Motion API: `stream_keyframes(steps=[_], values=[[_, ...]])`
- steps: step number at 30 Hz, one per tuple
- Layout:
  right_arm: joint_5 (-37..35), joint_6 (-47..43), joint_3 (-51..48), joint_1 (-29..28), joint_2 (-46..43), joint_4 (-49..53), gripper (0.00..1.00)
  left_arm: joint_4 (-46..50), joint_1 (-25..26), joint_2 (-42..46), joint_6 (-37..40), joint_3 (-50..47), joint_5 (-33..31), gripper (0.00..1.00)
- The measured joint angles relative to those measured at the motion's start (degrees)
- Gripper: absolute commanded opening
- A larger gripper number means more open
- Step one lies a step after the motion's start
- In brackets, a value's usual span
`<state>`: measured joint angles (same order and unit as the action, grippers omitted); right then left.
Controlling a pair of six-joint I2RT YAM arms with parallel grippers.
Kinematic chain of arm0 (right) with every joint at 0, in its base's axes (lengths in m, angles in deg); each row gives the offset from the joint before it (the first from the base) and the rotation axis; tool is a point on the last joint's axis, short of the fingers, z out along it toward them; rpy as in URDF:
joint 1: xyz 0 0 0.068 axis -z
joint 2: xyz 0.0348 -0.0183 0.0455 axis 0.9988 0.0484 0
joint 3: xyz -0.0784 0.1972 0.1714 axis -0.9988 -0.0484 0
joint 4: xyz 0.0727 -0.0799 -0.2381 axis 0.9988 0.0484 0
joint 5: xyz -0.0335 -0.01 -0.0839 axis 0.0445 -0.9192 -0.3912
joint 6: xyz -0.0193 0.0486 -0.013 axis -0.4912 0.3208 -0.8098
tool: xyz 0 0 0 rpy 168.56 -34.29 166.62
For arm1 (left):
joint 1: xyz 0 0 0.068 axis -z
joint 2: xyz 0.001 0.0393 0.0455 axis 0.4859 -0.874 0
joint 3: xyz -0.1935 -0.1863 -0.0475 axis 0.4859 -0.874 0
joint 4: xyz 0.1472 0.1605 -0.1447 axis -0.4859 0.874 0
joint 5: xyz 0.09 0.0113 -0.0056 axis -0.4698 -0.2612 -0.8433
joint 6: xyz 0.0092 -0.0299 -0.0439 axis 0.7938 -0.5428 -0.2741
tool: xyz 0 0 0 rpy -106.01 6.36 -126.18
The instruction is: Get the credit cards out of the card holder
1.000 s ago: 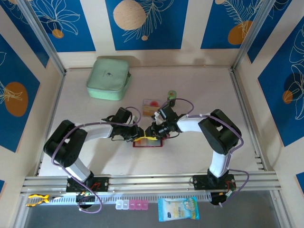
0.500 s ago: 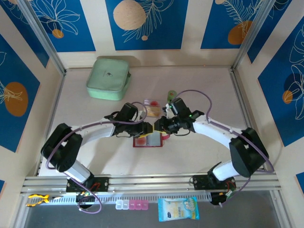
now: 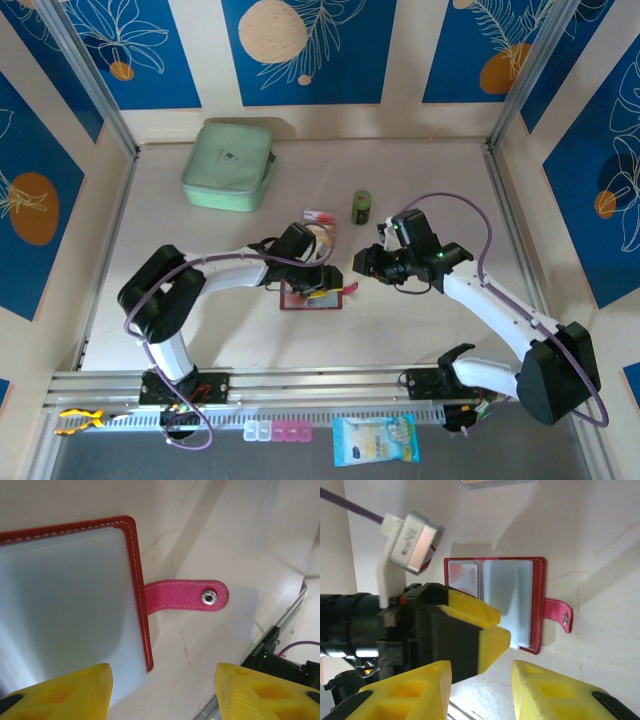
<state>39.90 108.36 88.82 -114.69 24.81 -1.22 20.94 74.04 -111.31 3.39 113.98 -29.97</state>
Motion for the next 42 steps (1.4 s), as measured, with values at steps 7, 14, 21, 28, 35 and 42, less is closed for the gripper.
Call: stream_keyframes(steps=[7, 14, 21, 28, 35, 42], values=[[0.26, 0.04, -2.03, 0.17, -0.68, 0.66, 0.39, -1.40, 0.72, -2.29, -0.96, 0.87, 0.02, 0.58], [0.79, 0.72, -2.47, 0.02, -0.63, -0.35, 0.39, 2.34, 0.46, 0.48, 1.01, 1.14, -3.10, 0.58], [1.70, 2.01, -2.27, -3.32, 5.25, -3.56, 0.38, 7.63, -3.98, 11.08, 5.68, -0.63, -7.65, 0.51], [2.25, 2.67, 2.89, -8.70, 13.92, -5.70, 0.33, 10.10, -11.37, 13.57, 7.17, -8.72, -9.03, 0.34], [2.40, 2.62, 9.35, -11.91, 22.47, -7.28, 0.30, 10.56, -12.87, 13.27, 8.76, -10.82, -8.02, 0.20], [2.43, 2.58, 12.94, -13.42, 29.35, -7.63, 0.29, 9.35, -12.87, 12.92, 8.70, -13.60, -7.32, 0.17]])
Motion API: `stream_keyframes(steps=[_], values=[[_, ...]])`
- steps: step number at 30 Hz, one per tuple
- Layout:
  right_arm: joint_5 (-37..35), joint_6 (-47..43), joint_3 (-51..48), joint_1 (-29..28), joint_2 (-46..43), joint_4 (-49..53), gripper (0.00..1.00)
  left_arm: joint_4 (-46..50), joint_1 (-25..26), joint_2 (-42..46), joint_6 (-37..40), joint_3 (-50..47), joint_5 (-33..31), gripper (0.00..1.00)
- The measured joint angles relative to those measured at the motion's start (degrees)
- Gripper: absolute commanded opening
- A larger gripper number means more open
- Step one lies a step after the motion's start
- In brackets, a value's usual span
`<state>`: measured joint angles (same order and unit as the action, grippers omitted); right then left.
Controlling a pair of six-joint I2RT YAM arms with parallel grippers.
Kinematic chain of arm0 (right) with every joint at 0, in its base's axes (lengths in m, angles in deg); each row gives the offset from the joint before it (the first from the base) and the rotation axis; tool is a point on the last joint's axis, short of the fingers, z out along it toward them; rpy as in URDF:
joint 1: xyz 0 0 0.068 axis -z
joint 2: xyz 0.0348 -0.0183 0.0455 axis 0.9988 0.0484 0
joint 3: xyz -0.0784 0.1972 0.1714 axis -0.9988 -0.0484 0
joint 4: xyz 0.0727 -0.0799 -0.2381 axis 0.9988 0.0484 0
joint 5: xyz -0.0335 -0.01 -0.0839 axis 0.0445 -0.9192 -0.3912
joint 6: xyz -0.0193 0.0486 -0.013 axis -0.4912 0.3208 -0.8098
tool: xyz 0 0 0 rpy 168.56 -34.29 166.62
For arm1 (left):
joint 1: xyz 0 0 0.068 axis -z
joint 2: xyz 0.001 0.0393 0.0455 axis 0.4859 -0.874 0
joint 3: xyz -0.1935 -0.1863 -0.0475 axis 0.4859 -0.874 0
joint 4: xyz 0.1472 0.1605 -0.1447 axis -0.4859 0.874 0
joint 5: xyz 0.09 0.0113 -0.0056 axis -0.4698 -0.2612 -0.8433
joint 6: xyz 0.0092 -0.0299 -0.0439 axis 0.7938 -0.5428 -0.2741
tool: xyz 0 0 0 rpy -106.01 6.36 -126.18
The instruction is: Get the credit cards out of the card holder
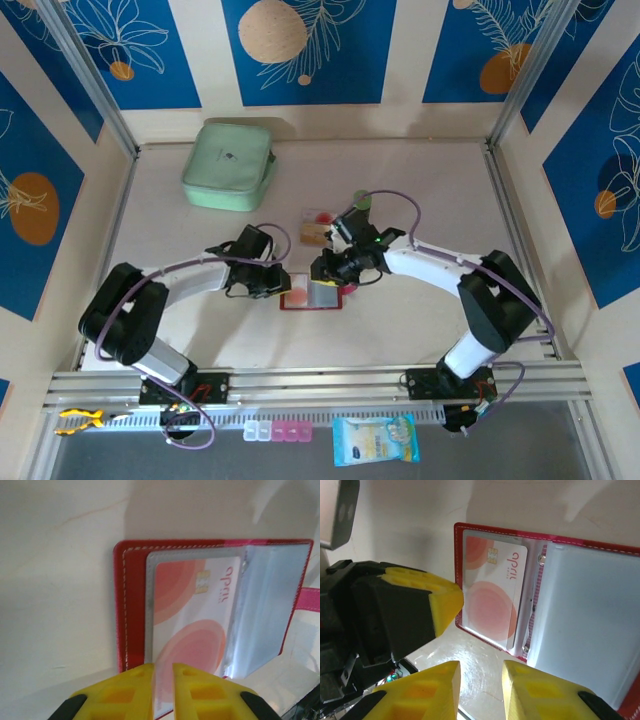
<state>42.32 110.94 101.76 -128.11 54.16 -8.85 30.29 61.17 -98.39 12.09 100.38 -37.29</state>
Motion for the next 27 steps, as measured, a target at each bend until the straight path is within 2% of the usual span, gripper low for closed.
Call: stream_keyframes(steps=[8, 27], values=[[0.44, -0.22, 2.40, -1.03, 4.70, -0.48, 0.29, 0.04, -0.02, 0.44, -0.39, -1.14, 0.35, 0.16], [1.51, -1.27, 5.99, -1.18, 10.71, -1.40, 0.25, 3.58, -0.28, -1.64, 2.51, 3.74, -2.03, 0.05]])
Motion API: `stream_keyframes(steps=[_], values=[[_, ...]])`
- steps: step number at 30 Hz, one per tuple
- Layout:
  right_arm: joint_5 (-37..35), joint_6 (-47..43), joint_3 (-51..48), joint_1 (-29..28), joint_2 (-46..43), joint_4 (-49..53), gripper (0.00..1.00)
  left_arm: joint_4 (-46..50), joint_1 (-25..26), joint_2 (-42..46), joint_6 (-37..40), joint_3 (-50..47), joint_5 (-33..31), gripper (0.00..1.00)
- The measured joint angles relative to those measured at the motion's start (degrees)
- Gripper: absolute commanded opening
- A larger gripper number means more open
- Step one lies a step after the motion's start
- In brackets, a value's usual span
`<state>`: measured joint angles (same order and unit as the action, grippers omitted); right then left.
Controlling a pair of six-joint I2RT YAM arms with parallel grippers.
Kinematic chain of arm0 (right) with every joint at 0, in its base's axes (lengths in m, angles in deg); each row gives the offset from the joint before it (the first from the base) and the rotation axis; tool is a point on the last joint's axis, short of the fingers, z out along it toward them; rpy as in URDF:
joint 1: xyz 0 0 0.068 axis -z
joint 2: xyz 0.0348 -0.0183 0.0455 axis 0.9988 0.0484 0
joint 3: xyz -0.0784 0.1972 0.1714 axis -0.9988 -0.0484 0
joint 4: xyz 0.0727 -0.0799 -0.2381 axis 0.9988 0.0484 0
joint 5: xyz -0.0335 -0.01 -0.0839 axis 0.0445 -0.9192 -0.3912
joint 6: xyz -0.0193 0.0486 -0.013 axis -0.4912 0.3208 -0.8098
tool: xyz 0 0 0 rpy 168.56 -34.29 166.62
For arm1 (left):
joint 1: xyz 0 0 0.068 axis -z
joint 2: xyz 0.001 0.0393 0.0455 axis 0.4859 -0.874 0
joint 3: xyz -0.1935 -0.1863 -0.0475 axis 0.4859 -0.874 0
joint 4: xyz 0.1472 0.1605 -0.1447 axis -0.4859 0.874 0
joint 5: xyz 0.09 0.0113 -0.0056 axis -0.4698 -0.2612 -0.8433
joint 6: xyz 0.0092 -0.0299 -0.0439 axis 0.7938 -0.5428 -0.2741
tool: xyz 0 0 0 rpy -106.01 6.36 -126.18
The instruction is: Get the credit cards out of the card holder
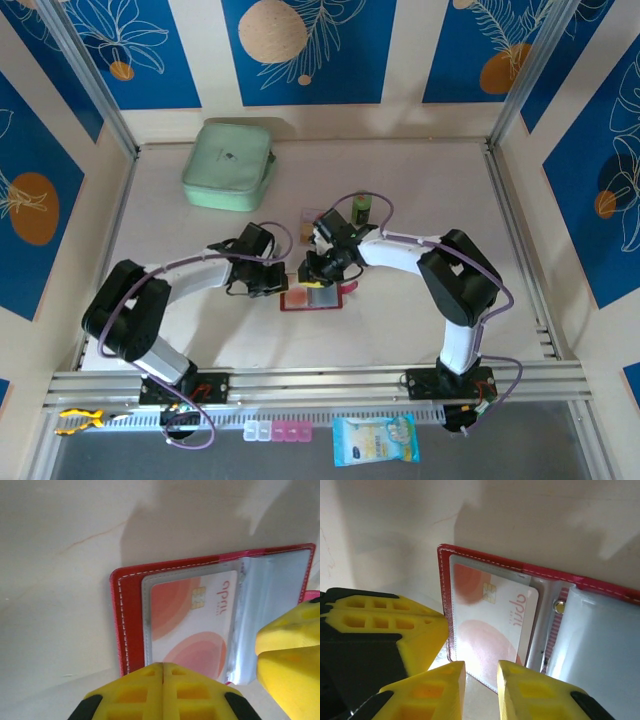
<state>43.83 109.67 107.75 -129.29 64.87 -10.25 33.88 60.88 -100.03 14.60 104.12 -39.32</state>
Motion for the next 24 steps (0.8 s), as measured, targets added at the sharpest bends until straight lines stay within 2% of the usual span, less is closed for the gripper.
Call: stream_keyframes(steps=[14, 24], values=[[0.76, -0.22, 0.52, 0.00, 4.00, -0.85, 0.25, -0.20, -0.26, -0.46, 0.11, -1.38, 0.04, 0.03], [3.32, 0.07, 0.48, 0.00, 4.81, -3.43, 0.19, -0.55, -0.57, -0.59, 0.11, -1.60, 0.20, 0.02]])
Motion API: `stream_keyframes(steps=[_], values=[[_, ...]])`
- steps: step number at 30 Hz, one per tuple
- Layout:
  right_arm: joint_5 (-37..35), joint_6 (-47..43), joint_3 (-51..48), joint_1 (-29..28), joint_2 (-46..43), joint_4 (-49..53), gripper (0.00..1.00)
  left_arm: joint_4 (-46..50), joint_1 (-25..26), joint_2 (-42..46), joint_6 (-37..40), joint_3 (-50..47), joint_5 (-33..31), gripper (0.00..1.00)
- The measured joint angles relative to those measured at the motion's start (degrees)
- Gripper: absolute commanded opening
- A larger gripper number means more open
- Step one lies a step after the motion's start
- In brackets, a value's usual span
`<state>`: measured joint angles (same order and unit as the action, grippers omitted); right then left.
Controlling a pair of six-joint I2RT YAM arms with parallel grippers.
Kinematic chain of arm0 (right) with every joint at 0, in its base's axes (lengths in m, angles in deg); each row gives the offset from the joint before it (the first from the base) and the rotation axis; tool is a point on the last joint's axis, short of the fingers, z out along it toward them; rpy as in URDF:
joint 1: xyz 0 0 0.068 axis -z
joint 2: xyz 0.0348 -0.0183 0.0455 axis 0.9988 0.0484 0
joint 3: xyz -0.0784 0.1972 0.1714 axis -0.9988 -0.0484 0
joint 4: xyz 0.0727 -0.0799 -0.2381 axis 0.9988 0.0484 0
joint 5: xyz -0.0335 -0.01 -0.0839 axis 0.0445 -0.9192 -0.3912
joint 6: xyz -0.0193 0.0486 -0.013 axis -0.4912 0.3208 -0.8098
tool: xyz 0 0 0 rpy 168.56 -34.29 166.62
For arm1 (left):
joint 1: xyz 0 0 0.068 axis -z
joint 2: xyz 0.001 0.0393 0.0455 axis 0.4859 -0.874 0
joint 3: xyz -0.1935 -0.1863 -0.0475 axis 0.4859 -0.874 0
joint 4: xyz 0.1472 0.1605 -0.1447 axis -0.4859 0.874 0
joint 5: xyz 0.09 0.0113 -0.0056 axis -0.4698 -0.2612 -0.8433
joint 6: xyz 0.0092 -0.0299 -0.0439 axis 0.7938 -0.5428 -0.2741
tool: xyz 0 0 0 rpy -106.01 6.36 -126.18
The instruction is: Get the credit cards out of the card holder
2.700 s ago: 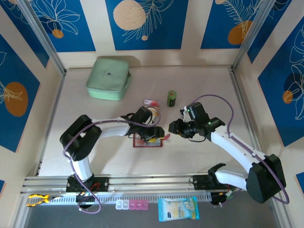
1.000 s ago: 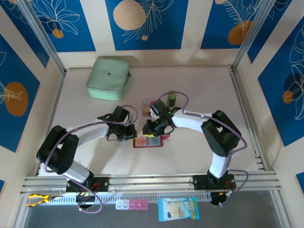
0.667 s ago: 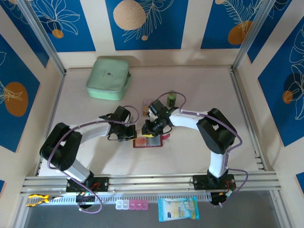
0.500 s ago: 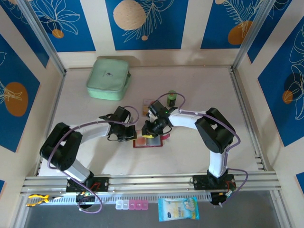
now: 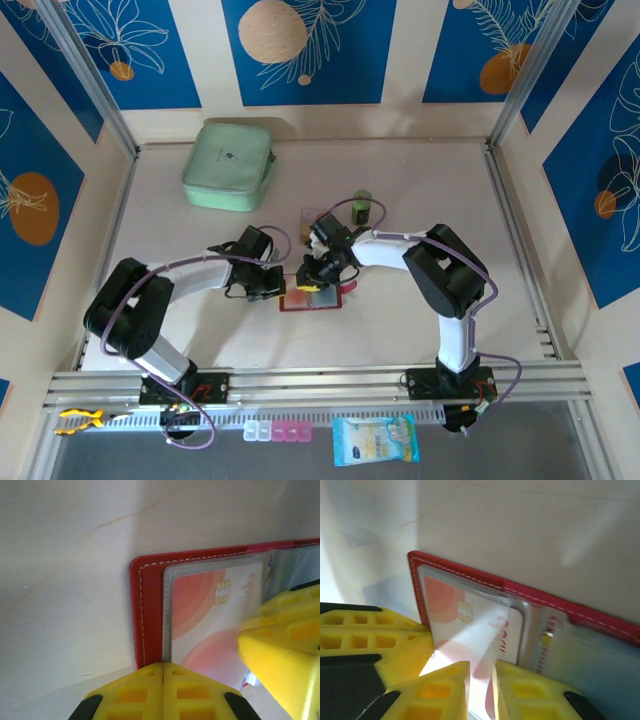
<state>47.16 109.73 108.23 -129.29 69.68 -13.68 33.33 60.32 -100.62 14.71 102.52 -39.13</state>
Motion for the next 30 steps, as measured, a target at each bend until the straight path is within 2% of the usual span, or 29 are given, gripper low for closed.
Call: stream_keyframes(steps=[10, 30], values=[[0.87, 0.31, -0.24, 0.00, 0.20, -1.40, 0.22, -0.79, -0.07, -0.59, 0.00, -0.07, 0.57, 0.03], [-6.43, -5.40, 3.50, -0.59, 0.20, 9.05, 0.23, -1.84, -0.07, -0.96, 0.00, -0.26, 1.14, 0.04]])
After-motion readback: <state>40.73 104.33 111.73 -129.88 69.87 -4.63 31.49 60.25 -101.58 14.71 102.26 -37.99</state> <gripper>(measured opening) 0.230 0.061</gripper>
